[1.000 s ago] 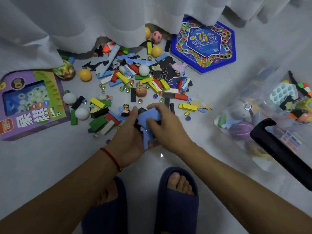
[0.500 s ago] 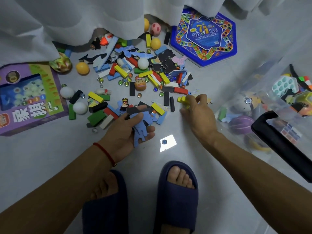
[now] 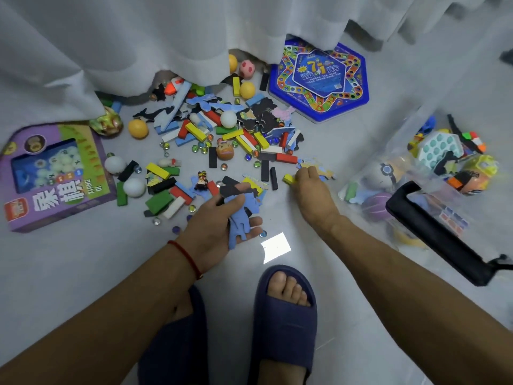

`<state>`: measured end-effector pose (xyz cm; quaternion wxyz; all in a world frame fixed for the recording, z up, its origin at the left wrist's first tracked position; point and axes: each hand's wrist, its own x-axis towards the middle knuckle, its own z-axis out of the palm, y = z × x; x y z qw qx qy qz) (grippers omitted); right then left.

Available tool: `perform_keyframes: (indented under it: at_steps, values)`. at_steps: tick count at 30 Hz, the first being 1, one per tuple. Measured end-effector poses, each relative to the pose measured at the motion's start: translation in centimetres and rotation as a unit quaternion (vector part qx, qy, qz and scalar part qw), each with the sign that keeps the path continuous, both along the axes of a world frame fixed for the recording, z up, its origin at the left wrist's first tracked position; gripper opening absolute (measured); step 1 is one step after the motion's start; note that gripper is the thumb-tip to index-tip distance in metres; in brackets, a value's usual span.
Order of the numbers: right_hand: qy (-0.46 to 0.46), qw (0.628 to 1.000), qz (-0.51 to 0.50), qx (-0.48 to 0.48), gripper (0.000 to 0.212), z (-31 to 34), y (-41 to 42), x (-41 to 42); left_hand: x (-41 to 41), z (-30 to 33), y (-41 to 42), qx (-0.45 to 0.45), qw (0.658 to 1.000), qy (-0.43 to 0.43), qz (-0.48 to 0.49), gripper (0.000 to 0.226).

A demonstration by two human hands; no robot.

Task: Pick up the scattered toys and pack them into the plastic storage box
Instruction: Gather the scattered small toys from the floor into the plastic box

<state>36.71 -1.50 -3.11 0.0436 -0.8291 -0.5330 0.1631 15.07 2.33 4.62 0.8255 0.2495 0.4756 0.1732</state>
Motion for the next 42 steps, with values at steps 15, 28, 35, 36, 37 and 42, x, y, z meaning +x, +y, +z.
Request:
perform_keyframes:
  at_steps: [15,28,35,36,37,42]
  values:
    - [0.510,0.657,-0.451,0.324,0.006,26.4,-12.2,8.3,17.3,21.0,-2.6,0.064,0.957,-0.087,-0.268,0.036]
    - [0.426,0.718,-0.453,0.313,0.034,27.0,-12.6,9.2,16.6,18.5,-1.6,0.273,0.927,0.084,-0.244,0.026]
    - [0.262,0.962,0.015,0.077,0.012,18.3,-7.7,-1.2,4.2,6.8,1.6,0.345,0.866,0.300,-0.203,0.010]
    - [0.200,0.976,0.080,0.023,0.015,15.6,-7.0,-2.7,2.5,5.3,1.5,0.340,0.858,0.325,-0.206,0.010]
    - [0.149,0.981,0.123,-0.028,0.022,12.7,-6.3,-4.0,0.9,4.0,1.2,0.332,0.854,0.343,-0.206,0.011]
    - [0.073,0.985,0.132,-0.086,0.024,2.8,-5.0,-8.3,-4.4,-1.8,-0.8,0.287,0.880,0.341,-0.163,0.010]
